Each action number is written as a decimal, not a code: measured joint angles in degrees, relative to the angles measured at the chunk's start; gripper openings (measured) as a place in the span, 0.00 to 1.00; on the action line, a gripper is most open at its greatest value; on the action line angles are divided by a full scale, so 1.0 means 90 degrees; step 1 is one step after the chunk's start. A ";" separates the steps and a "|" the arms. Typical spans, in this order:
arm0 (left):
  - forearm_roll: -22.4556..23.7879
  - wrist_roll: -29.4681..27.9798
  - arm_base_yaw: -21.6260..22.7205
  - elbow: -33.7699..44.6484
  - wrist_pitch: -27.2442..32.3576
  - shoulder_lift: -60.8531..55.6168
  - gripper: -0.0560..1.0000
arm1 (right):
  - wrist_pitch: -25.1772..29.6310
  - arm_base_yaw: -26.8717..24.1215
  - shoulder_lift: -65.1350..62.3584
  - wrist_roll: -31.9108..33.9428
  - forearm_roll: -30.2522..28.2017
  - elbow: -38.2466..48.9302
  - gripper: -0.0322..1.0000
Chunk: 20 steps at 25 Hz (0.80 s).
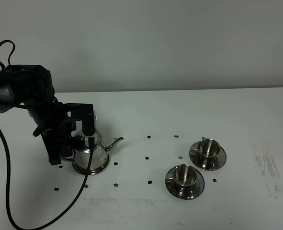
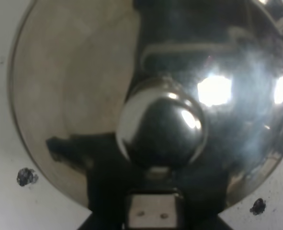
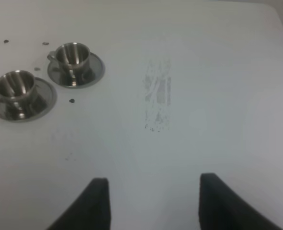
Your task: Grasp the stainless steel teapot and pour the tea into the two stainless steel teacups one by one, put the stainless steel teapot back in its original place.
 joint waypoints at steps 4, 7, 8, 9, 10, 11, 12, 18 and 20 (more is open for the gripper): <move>0.0008 -0.0007 0.0000 0.0000 0.0043 -0.0009 0.29 | 0.0000 0.0000 0.0000 0.0000 0.0000 0.0000 0.46; 0.0017 -0.0007 -0.0001 0.0015 0.0122 -0.0150 0.29 | 0.0000 0.0000 0.0000 0.0000 0.0000 0.0000 0.46; 0.0009 -0.0007 -0.0001 0.0030 0.0163 -0.0247 0.29 | 0.0000 0.0000 0.0000 0.0000 0.0000 0.0000 0.46; 0.0009 -0.0007 -0.0001 0.0051 0.0185 -0.0365 0.29 | 0.0000 0.0000 0.0000 0.0000 0.0000 0.0000 0.46; 0.0009 -0.0007 -0.0001 0.0051 0.0238 -0.0490 0.29 | 0.0000 0.0000 0.0000 0.0000 0.0000 0.0000 0.46; 0.0009 -0.0007 -0.0001 0.0051 0.0283 -0.0611 0.29 | 0.0000 0.0000 0.0000 0.0000 0.0000 0.0000 0.46; 0.0001 -0.0007 -0.0001 0.0051 0.0320 -0.0701 0.29 | 0.0000 0.0000 0.0000 0.0000 0.0000 0.0000 0.46; 0.0024 -0.0016 -0.0038 0.0025 0.0428 -0.0894 0.29 | 0.0000 0.0000 0.0000 0.0000 0.0000 0.0000 0.46; 0.0106 -0.0099 -0.0139 -0.0146 0.0489 -0.0812 0.29 | 0.0000 0.0000 0.0000 0.0000 0.0000 0.0000 0.46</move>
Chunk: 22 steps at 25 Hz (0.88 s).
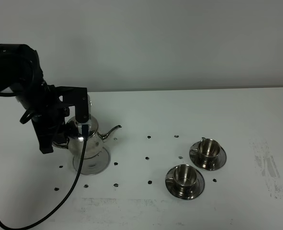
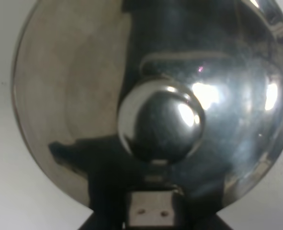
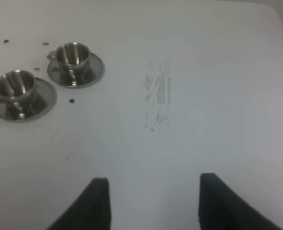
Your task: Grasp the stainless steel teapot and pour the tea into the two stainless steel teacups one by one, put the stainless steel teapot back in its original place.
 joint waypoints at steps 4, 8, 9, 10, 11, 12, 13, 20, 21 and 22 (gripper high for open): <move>0.0028 -0.0087 -0.0284 -0.0924 0.0093 0.0436 0.29 | 0.0000 0.0000 0.0000 0.0000 0.0000 0.0000 0.46; 0.0028 -0.0099 -0.0650 -0.2062 0.0273 0.1170 0.29 | 0.0000 0.0000 0.0000 0.0000 0.0000 0.0000 0.46; 0.0028 -0.0099 -0.0754 -0.2331 0.0308 0.1356 0.29 | 0.0000 0.0000 -0.0001 0.0000 0.0000 0.0000 0.46; 0.0028 -0.0099 -0.0839 -0.2535 0.0334 0.1498 0.29 | 0.0000 0.0000 -0.0001 0.0000 0.0000 0.0000 0.46; 0.0021 -0.0099 -0.0929 -0.2758 0.0360 0.1633 0.29 | 0.0000 0.0000 -0.0001 0.0000 -0.0008 0.0000 0.46; 0.0005 -0.0093 -0.1045 -0.2962 0.0375 0.1810 0.29 | 0.0000 0.0000 -0.0001 0.0000 -0.0026 0.0000 0.46; -0.0003 -0.0082 -0.1126 -0.3156 0.0384 0.1925 0.29 | 0.0000 0.0000 -0.0001 0.0000 -0.0034 0.0000 0.46; -0.0013 0.0128 -0.1586 -0.3765 0.0224 0.2459 0.29 | 0.0000 0.0000 -0.0001 0.0000 -0.0054 0.0000 0.46; 0.0004 0.0165 -0.1634 -0.3779 0.0191 0.2494 0.29 | 0.0000 0.0000 -0.0001 0.0000 -0.0054 0.0000 0.46; 0.0051 0.0199 -0.1682 -0.3793 0.0131 0.2512 0.29 | 0.0000 0.0000 -0.0001 0.0000 -0.0054 0.0000 0.46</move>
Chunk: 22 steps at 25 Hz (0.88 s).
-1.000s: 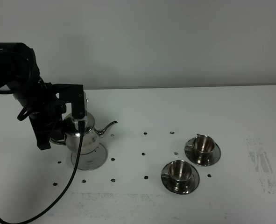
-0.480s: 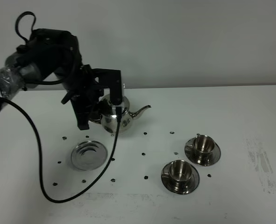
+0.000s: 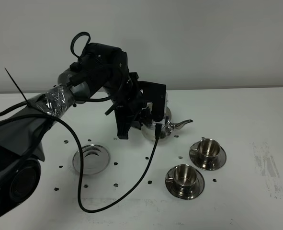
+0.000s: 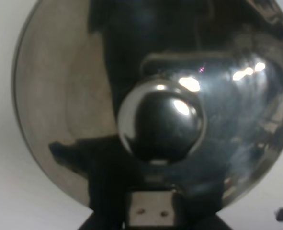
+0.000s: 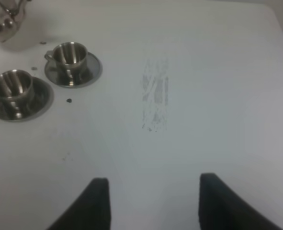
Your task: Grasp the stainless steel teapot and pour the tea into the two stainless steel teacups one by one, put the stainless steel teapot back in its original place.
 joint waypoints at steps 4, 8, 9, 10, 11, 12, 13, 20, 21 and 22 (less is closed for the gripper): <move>0.0348 0.0088 -0.0164 0.0000 -0.0257 0.0016 0.29 | 0.0000 0.0000 0.0000 0.0000 0.0000 0.0000 0.46; 0.0577 0.0362 -0.0258 0.0000 -0.0492 0.0016 0.29 | 0.0000 0.0000 -0.0005 0.0000 0.0000 0.0000 0.46; 0.0599 0.0449 -0.0270 0.0000 -0.0557 0.0022 0.29 | 0.0000 0.0000 -0.0005 0.0000 0.0000 0.0000 0.46; 0.0604 0.0492 -0.0288 0.0000 -0.0618 0.0021 0.29 | 0.0000 0.0000 -0.0005 0.0000 0.0000 0.0000 0.46; 0.0612 0.0522 -0.0307 0.0000 -0.0668 0.0021 0.29 | 0.0000 0.0000 -0.0005 0.0000 0.0000 0.0000 0.46; 0.0645 0.0538 -0.0341 0.0000 -0.0708 0.0021 0.29 | 0.0000 0.0000 -0.0005 0.0000 0.0000 0.0000 0.46; 0.0704 0.0556 -0.0365 0.0000 -0.0746 0.0021 0.29 | 0.0000 0.0000 -0.0005 0.0000 0.0000 0.0000 0.46; 0.0930 0.0791 -0.0503 0.0000 -0.0976 0.0039 0.29 | 0.0000 0.0000 -0.0005 0.0000 0.0000 0.0000 0.46; 0.0991 0.0806 -0.0529 0.0000 -0.1009 0.0046 0.29 | 0.0000 0.0000 -0.0005 0.0000 0.0000 0.0000 0.46; 0.1059 0.0822 -0.0544 0.0000 -0.1035 0.0051 0.29 | 0.0000 0.0000 -0.0005 0.0000 0.0000 0.0000 0.46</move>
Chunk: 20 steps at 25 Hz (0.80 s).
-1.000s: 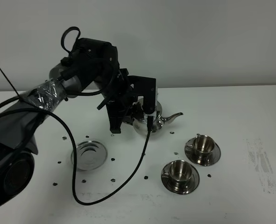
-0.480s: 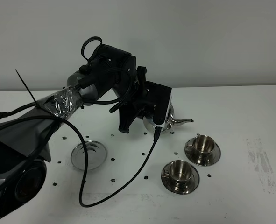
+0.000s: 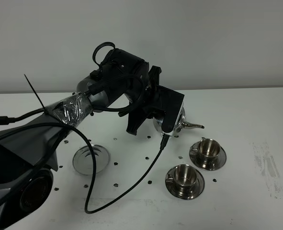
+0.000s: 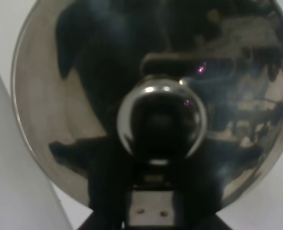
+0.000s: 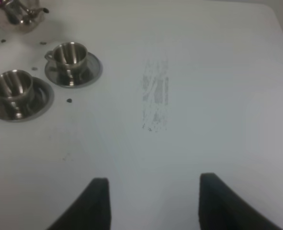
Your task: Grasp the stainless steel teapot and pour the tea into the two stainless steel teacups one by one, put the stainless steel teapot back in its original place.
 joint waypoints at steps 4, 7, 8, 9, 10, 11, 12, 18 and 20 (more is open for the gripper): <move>0.0258 0.0115 -0.0050 0.0000 -0.0096 0.0098 0.29 | 0.0000 0.0000 0.0000 0.0000 0.0000 0.0000 0.46; 0.0327 0.0226 -0.0050 0.0000 -0.0192 0.0171 0.29 | 0.0000 0.0000 0.0000 0.0000 0.0000 0.0000 0.46; 0.0335 0.0249 -0.0050 0.0000 -0.0212 0.0194 0.29 | 0.0000 0.0000 0.0000 0.0000 0.0000 0.0000 0.46; 0.0354 0.0256 -0.0050 0.0000 -0.0256 0.0201 0.29 | 0.0000 0.0000 0.0000 0.0000 0.0000 0.0000 0.46; 0.0393 0.0264 -0.0064 0.0000 -0.0297 0.0204 0.29 | 0.0000 0.0000 0.0000 0.0000 0.0000 0.0000 0.46; 0.0476 0.0263 -0.0086 0.0000 -0.0323 0.0209 0.29 | 0.0000 0.0000 0.0000 0.0000 0.0000 0.0000 0.46; 0.0562 0.0271 -0.0108 0.0000 -0.0360 0.0209 0.29 | 0.0000 0.0000 0.0000 0.0000 0.0000 0.0000 0.46; 0.0922 0.0273 -0.0256 0.0000 -0.0486 0.0209 0.29 | 0.0000 0.0000 0.0000 0.0000 0.0000 0.0000 0.46; 0.0972 0.0302 -0.0295 0.0000 -0.0503 0.0209 0.29 | 0.0000 0.0000 0.0000 0.0000 0.0000 0.0000 0.46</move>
